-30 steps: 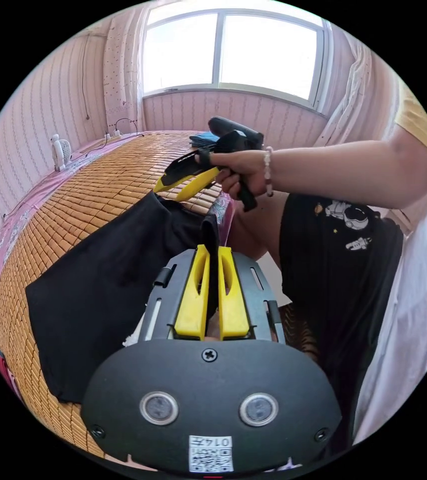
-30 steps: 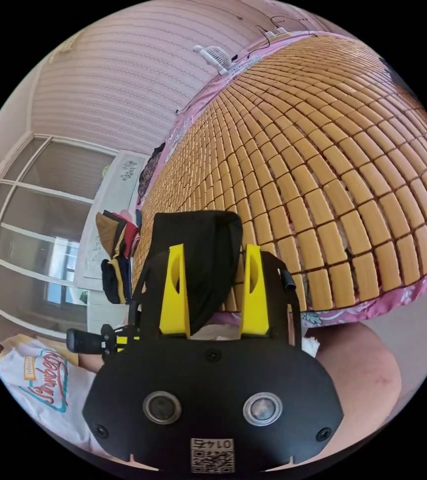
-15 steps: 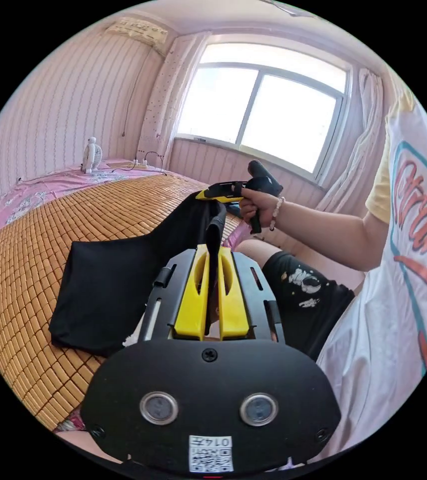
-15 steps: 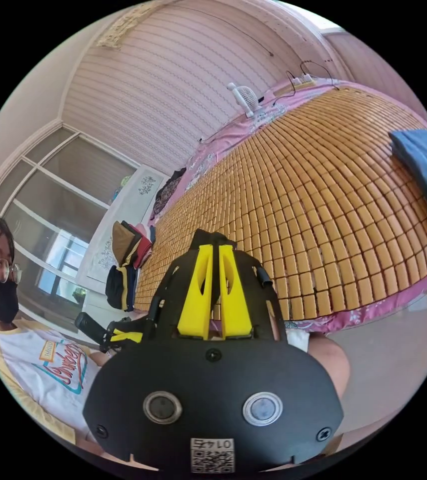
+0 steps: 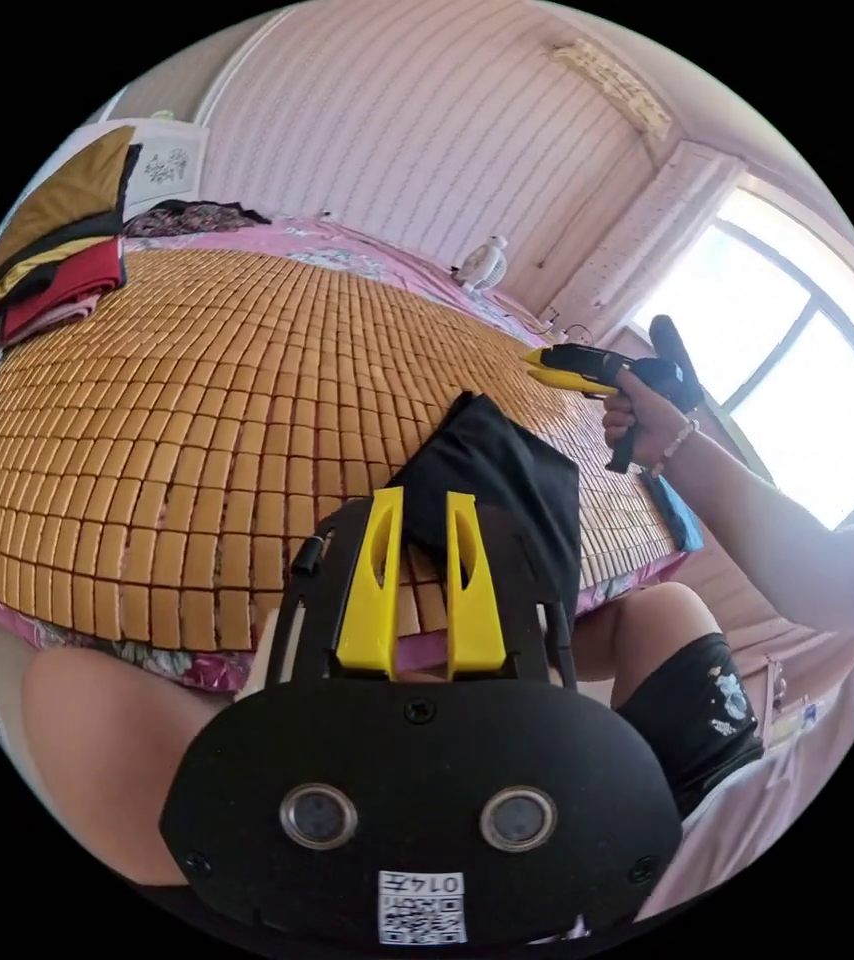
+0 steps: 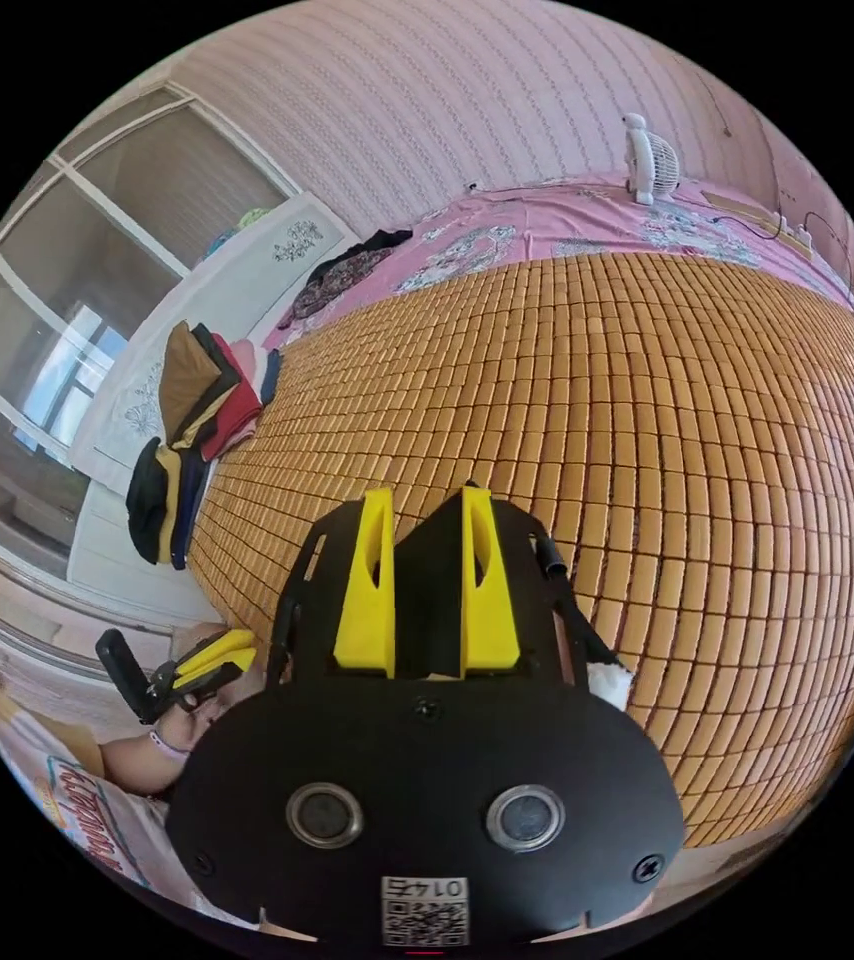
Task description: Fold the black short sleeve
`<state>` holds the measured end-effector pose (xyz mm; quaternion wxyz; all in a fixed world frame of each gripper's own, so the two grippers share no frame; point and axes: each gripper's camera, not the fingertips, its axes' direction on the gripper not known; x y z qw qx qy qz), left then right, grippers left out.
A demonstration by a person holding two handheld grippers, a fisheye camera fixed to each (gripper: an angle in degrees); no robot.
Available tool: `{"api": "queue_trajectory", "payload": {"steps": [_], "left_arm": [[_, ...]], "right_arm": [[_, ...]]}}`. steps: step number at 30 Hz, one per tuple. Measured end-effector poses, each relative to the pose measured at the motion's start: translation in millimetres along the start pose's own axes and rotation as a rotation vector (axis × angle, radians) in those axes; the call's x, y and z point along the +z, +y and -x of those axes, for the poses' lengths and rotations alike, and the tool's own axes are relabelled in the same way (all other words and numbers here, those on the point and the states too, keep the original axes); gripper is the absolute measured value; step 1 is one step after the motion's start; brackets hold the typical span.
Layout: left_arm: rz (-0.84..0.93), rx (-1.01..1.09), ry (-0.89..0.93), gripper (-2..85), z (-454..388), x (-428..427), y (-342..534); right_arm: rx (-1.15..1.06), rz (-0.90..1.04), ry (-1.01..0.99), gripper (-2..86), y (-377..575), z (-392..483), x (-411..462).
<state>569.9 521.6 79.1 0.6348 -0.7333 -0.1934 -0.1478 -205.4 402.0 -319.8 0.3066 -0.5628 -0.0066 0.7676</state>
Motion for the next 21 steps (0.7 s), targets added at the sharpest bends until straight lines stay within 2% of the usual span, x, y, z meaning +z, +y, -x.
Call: {"api": "queue_trajectory", "payload": {"steps": [4,10,11,15,18,21], "left_arm": [[0.005,-0.049,-0.027,8.7,14,11,-14],[0.151,0.096,-0.146,10.1,3,57,-38],[0.134,0.173,-0.162,9.1,-3,59,-41],[0.171,0.213,-0.084,5.1,-4,60,-48],[0.173,0.222,-0.096,4.3,-12,46,-55],[0.080,0.313,-0.051,4.1,-35,11,-57]], "right_arm": [[-0.158,0.101,0.179,13.9,0,22,34],[-0.307,0.278,0.305,13.6,6,43,90],[-0.344,0.257,0.279,11.4,10,49,88],[-0.348,0.221,0.236,4.8,22,56,74],[-0.336,0.089,0.090,3.6,41,56,29],[-0.277,-0.071,-0.058,2.9,79,48,-35]]}}
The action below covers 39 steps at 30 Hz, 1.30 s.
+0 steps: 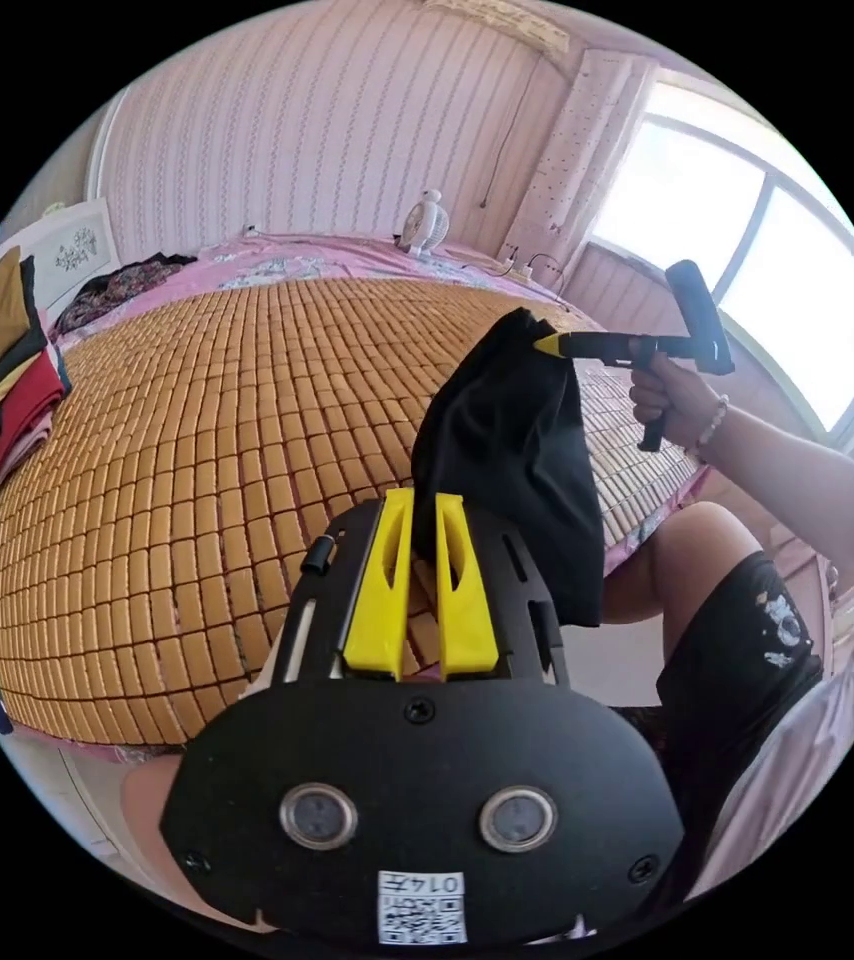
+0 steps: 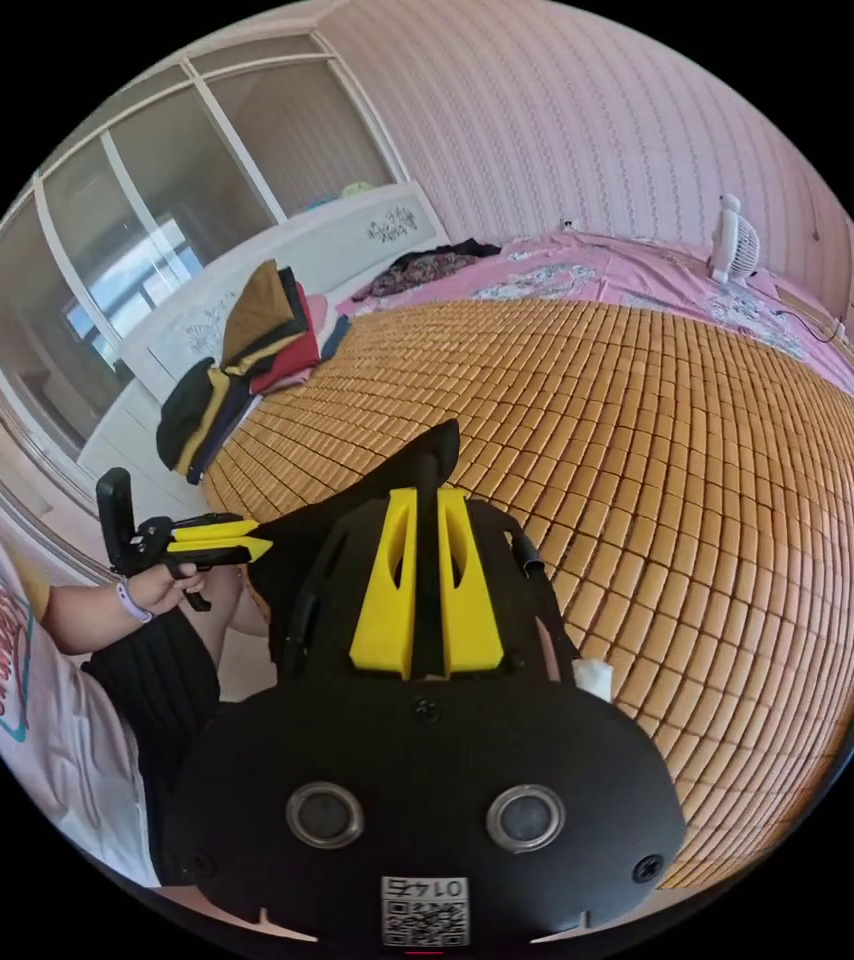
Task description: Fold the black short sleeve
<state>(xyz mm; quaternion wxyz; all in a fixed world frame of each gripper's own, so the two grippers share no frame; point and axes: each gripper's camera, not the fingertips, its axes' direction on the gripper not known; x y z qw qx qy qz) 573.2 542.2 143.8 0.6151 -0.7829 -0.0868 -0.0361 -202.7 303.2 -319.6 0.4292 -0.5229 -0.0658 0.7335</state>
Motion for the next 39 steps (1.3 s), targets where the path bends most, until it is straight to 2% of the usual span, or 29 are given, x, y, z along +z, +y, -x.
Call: {"api": "queue_trajectory", "payload": {"steps": [6,8,12,15,18,21,23,25,27,29,32,35,39], "left_arm": [[-0.146,0.329,0.180,4.0,-66,-63,-23],[-0.143,0.451,0.265,4.0,-100,-66,-46],[-0.156,0.545,0.435,4.0,-148,-56,-95],[-0.146,0.587,0.586,3.9,-194,-33,-146],[-0.153,0.614,0.711,4.1,-251,-2,-202],[-0.153,0.455,0.733,4.6,-296,50,-256],[-0.027,0.360,0.699,5.0,-309,92,-282],[0.020,0.336,0.646,4.9,-300,101,-276],[0.022,0.396,0.628,4.7,-279,89,-250],[0.044,0.525,0.501,3.0,-237,56,-193],[0.049,0.574,0.285,-0.3,-166,-7,-99],[0.087,0.483,0.096,-0.8,-95,-83,-14],[0.072,0.316,-0.077,-1.0,-36,-176,54]], "right_arm": [[0.156,-0.244,-0.016,2.0,99,5,-129],[0.199,-0.313,0.078,1.9,133,12,-174],[0.261,-0.411,0.232,2.0,168,16,-247],[0.269,-0.399,0.406,2.2,170,11,-310],[0.354,-0.300,0.562,3.1,149,-29,-365],[0.573,-0.219,0.655,7.3,128,-120,-399],[0.752,-0.222,0.675,12.4,131,-193,-400],[0.846,-0.119,0.620,13.4,143,-221,-378],[0.764,-0.141,0.590,12.7,153,-202,-356],[0.571,-0.140,0.675,7.9,175,-138,-315],[0.429,-0.086,0.816,0.4,224,-41,-247],[0.498,-0.012,0.808,-0.6,276,33,-187],[0.424,0.072,0.780,-0.9,293,112,-138]]}}
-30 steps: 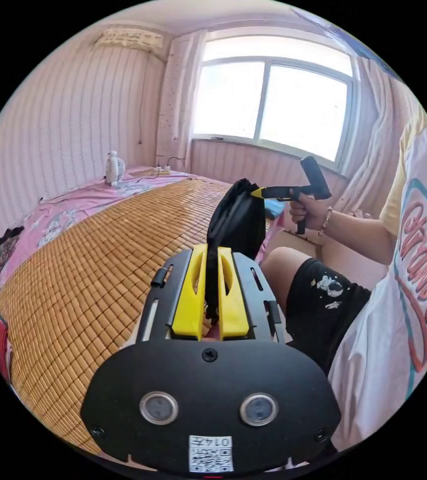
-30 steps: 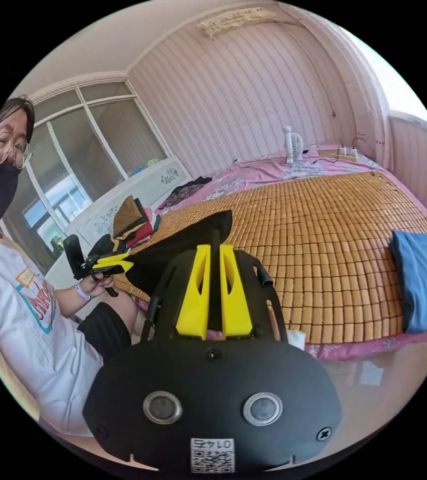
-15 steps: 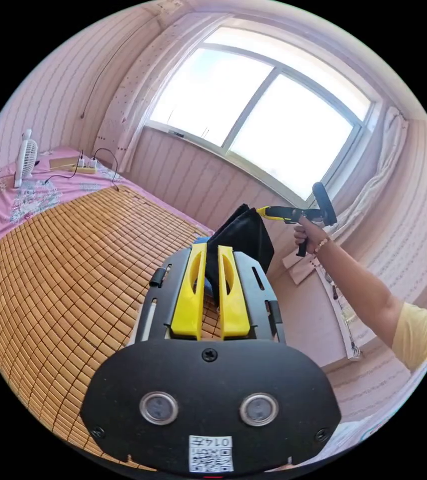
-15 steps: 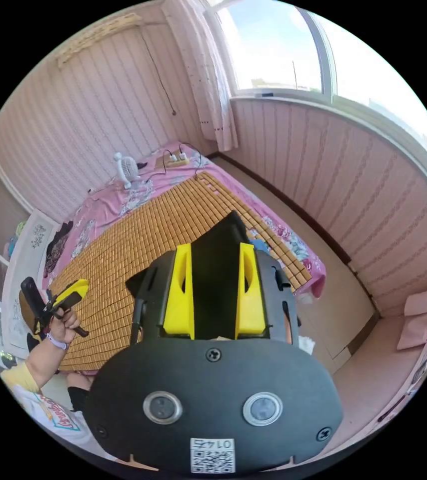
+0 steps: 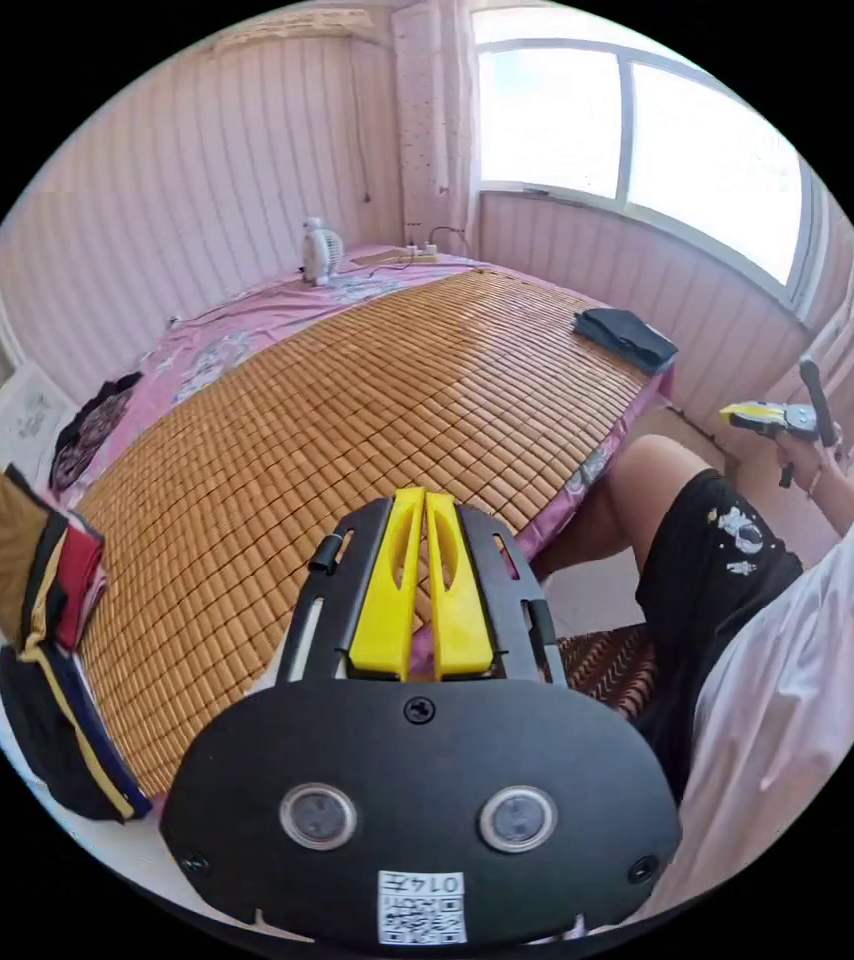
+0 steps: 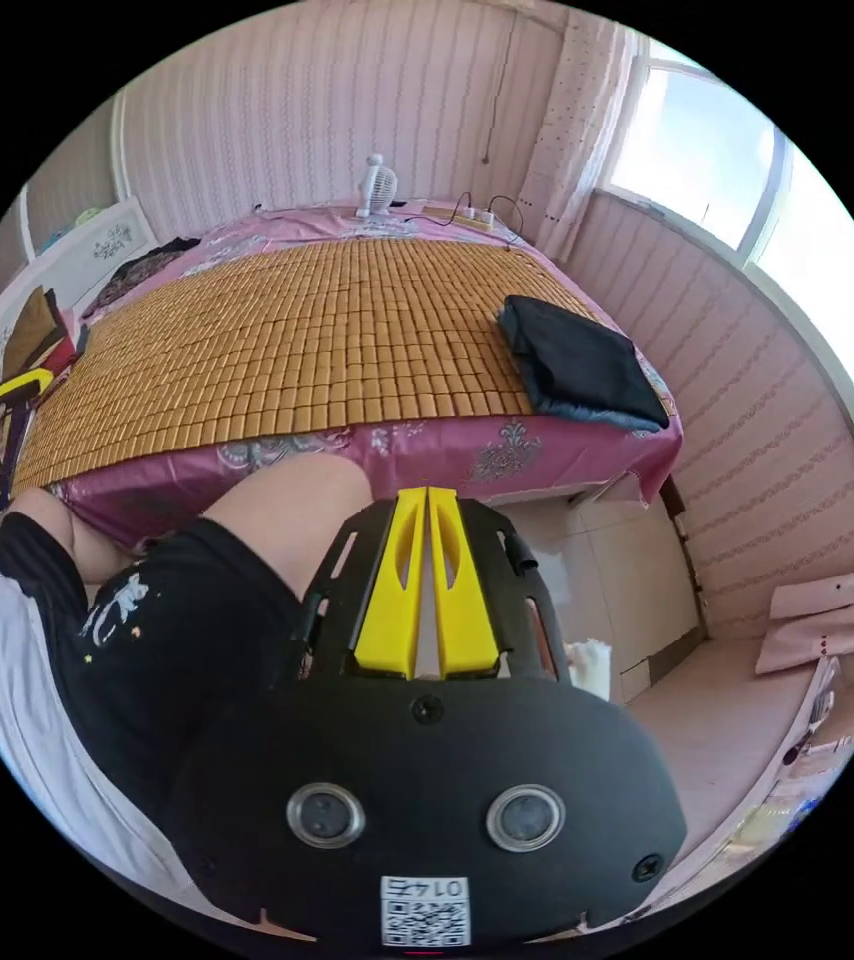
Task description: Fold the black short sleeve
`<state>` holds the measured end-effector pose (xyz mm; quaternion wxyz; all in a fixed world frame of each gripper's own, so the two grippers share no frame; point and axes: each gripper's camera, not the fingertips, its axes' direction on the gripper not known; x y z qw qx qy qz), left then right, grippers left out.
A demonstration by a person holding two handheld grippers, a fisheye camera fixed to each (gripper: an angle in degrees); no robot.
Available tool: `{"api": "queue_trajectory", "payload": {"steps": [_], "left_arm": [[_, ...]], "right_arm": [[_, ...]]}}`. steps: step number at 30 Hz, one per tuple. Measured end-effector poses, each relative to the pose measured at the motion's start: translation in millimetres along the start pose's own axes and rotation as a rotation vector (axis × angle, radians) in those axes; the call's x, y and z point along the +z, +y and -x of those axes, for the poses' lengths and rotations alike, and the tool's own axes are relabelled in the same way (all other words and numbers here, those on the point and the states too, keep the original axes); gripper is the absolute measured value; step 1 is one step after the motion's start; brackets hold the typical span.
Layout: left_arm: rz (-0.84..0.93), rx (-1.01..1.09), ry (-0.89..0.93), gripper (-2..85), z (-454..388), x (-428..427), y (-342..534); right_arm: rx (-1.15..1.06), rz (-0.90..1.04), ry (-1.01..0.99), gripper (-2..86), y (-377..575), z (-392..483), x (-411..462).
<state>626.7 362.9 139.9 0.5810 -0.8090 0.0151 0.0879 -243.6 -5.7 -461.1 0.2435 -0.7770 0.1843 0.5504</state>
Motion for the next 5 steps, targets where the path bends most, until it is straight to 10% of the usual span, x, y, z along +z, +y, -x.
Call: {"api": "queue_trajectory", "payload": {"steps": [5], "left_arm": [[-0.232,-0.400,0.121,-1.0,42,-101,98]], "right_arm": [[-0.270,-0.101,-0.191,-1.0,-13,127,-37]]}}
